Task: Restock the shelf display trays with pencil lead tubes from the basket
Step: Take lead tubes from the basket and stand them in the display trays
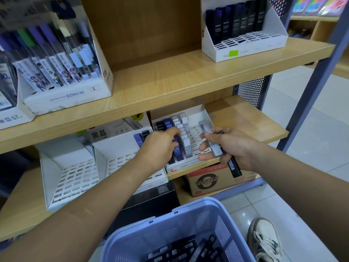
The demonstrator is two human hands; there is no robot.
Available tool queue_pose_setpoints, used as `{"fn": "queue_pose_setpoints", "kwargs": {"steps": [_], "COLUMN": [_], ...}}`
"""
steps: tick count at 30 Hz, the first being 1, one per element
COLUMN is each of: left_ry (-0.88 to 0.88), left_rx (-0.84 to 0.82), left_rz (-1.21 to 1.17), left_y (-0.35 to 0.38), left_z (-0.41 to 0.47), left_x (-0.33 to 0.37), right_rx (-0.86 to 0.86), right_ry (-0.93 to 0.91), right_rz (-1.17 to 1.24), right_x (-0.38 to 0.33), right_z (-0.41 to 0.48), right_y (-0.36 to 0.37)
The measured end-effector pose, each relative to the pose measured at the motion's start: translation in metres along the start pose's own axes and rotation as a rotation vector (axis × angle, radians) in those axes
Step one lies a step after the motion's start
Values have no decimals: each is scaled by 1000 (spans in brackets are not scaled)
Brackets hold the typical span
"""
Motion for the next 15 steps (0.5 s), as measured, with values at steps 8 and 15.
{"fn": "queue_pose_setpoints", "kwargs": {"steps": [8,15], "left_ry": [1,-5], "left_rx": [168,166], "left_rz": [-8,-67], "left_y": [-5,-10], "left_z": [1,-11], "left_x": [-1,13], "right_rx": [-4,-13], "right_ry": [-12,-31], "right_rz": [13,9], "right_x": [-1,-3], "right_z": [0,6], "right_y": [0,2]}}
Point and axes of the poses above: each hand's wrist, its own z-axis towards the middle knuckle, its own y-axis out of the palm, x = y × z, the point moved 9 cm from there along z, towards the middle knuckle, and after that the axes turned 5 degrees about y, right-handed, at the moved point
